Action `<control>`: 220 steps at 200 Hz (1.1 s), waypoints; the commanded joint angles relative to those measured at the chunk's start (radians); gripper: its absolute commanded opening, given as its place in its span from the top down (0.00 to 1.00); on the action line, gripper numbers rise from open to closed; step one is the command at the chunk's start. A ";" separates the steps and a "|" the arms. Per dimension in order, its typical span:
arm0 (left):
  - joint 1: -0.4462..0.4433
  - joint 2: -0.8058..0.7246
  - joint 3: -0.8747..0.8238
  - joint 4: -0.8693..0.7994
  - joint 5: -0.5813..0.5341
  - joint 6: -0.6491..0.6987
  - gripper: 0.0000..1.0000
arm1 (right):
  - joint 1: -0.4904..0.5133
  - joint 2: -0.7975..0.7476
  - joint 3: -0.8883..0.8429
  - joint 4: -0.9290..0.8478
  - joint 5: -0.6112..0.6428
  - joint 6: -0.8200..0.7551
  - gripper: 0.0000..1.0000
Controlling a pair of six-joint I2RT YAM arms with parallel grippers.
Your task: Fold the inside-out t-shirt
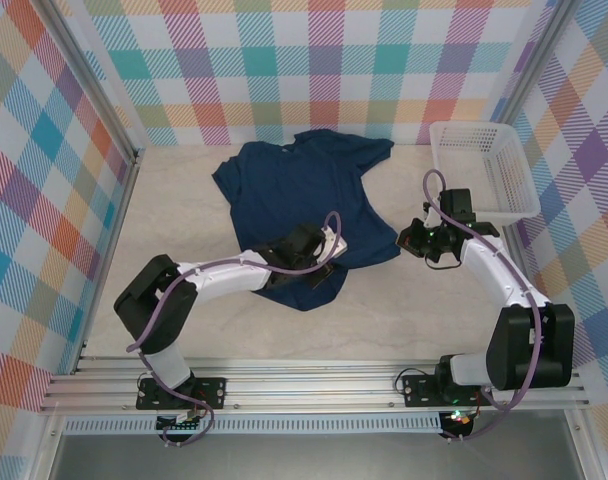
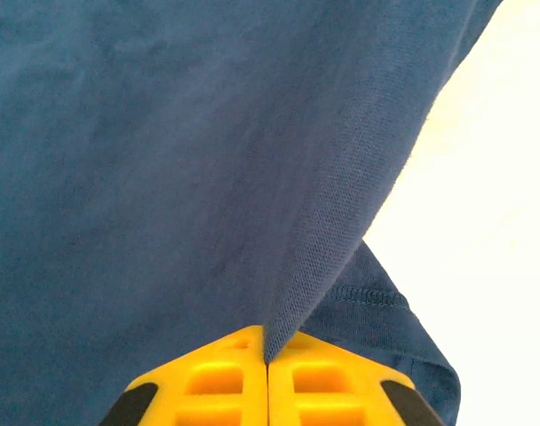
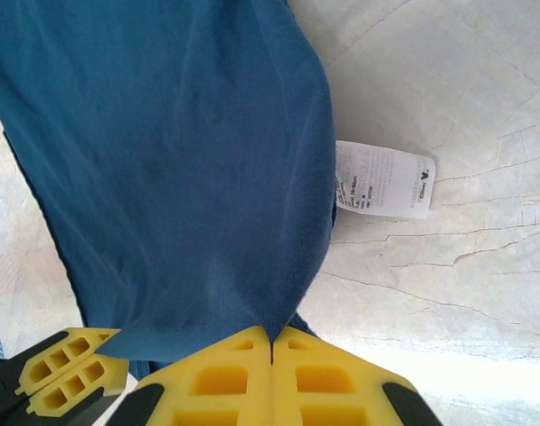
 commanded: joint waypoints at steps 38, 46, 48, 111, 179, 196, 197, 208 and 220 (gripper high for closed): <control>0.046 -0.018 0.060 -0.019 0.087 -0.096 1.00 | -0.005 0.020 0.036 0.034 0.036 -0.020 0.87; 0.057 -0.040 0.062 -0.017 0.104 -0.139 1.00 | -0.005 0.025 0.048 0.030 0.071 -0.027 0.79; 0.061 -0.044 0.064 -0.019 0.107 -0.149 1.00 | -0.005 0.025 0.053 0.027 0.084 -0.030 0.76; 0.131 -0.085 0.121 -0.095 0.163 -0.307 1.00 | 0.361 -0.209 -0.223 0.448 0.147 -0.205 0.50; 0.245 -0.112 0.198 -0.149 0.298 -0.490 1.00 | 0.696 0.104 -0.357 1.023 0.270 -0.211 0.73; 0.265 -0.122 0.222 -0.171 0.337 -0.559 1.00 | 0.723 0.218 -0.345 1.145 0.305 -0.234 0.78; 0.266 -0.123 0.224 -0.170 0.338 -0.561 1.00 | 0.724 0.225 -0.341 1.148 0.310 -0.237 0.78; 0.272 -0.132 0.234 -0.187 0.358 -0.584 1.00 | 0.732 0.289 -0.319 1.203 0.346 -0.249 0.80; 0.276 -0.145 0.245 -0.224 0.360 -0.590 1.00 | 0.733 0.353 -0.298 1.246 0.414 -0.255 0.83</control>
